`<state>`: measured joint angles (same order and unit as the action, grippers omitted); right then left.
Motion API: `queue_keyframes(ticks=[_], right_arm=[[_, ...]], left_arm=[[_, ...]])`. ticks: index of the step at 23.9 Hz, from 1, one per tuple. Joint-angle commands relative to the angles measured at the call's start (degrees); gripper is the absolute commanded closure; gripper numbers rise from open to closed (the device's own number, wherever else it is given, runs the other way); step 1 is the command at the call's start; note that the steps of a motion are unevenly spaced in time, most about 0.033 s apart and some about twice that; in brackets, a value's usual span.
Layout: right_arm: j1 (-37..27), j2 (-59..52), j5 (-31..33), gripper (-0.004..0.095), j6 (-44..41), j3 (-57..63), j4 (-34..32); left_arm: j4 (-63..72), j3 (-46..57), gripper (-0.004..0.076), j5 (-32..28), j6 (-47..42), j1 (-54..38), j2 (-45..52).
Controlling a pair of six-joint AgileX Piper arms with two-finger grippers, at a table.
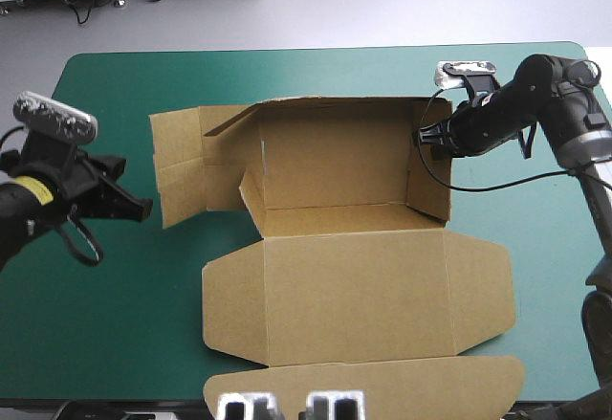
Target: Fold the box
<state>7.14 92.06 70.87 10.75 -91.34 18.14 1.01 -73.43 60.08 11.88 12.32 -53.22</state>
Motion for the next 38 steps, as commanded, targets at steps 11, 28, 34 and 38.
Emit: queue_keyframes(ticks=[11,28,34,38], right_arm=[[-0.1,12.4,-5.4,0.0756,6.6,-1.8,2.3],[-0.1,5.8,0.7,0.0478,-1.0,-22.4,-3.3],[-0.1,3.2,0.7,0.0478,-2.8,-21.6,-5.0],[-0.1,3.3,0.6,0.0488,-2.3,-14.7,-4.7]], left_arm=[[-9.5,19.3,0.0731,-5.0,-19.0,-0.2,16.6],[-23.3,19.5,0.0716,-15.7,-31.8,-1.1,2.5],[-13.3,17.9,0.071,-21.8,-27.8,-10.4,-2.0],[-5.3,17.9,0.071,-24.6,-19.3,-12.3,-3.7]])
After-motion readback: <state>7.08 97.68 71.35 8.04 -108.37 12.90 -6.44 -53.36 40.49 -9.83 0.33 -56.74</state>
